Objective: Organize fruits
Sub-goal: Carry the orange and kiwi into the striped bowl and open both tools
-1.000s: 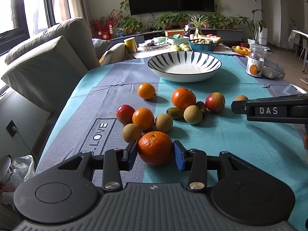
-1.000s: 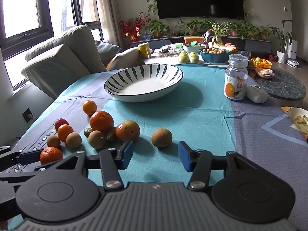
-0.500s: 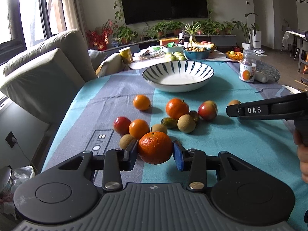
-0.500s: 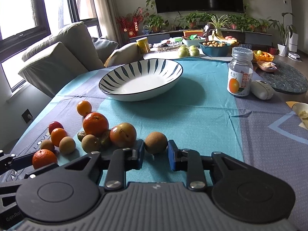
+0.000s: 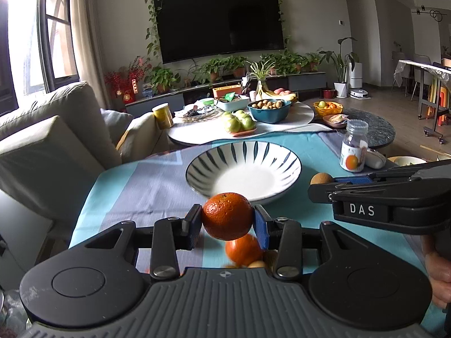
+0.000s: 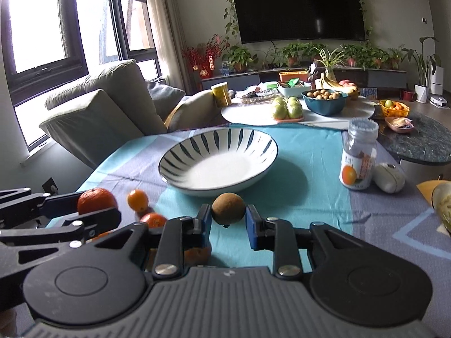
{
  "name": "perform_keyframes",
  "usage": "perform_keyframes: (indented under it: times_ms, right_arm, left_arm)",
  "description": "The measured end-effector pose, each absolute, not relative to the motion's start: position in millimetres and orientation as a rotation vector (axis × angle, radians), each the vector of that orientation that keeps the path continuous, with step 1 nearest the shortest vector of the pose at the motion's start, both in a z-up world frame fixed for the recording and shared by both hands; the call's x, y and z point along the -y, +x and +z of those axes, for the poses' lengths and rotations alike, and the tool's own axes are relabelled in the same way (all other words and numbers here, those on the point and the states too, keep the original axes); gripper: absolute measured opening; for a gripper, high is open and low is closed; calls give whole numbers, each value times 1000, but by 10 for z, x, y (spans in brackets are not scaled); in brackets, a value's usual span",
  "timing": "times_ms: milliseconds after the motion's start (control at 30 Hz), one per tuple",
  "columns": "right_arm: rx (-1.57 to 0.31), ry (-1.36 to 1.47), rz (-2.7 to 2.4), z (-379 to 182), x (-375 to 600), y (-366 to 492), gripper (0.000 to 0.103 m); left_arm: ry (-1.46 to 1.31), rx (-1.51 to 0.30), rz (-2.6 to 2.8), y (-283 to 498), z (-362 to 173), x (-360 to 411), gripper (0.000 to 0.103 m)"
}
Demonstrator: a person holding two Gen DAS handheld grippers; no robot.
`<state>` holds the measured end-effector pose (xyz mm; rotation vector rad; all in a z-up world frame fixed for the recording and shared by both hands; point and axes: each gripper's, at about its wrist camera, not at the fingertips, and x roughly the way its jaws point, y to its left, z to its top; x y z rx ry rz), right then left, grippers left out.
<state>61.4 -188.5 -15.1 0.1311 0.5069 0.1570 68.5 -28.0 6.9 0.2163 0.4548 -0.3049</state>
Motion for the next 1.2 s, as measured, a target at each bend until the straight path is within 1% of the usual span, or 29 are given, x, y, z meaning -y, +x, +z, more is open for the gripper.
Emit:
perform_keyframes:
  times_ms: [267,500,833,1067,1200]
  right_arm:
    - [-500,143,148,-121,1941,1009,78]
    - [-520,157,151,-177,1964,1240,78]
    - [-539,165,156,-246,1958,1363,78]
    - [-530,164,163,-252,1952,1353,78]
    - [-520,172,146,-228,1969,1314,78]
  left_arm:
    - [188,-503,-342,1297,-29,387,37]
    - [171,-525,-371,1591,-126,424,37]
    - [95,-616,-393,1817,-232,383,38]
    - [114,-573,-366,1758,-167,369,37]
    - [84,-579,-358,1723,-127,297,37]
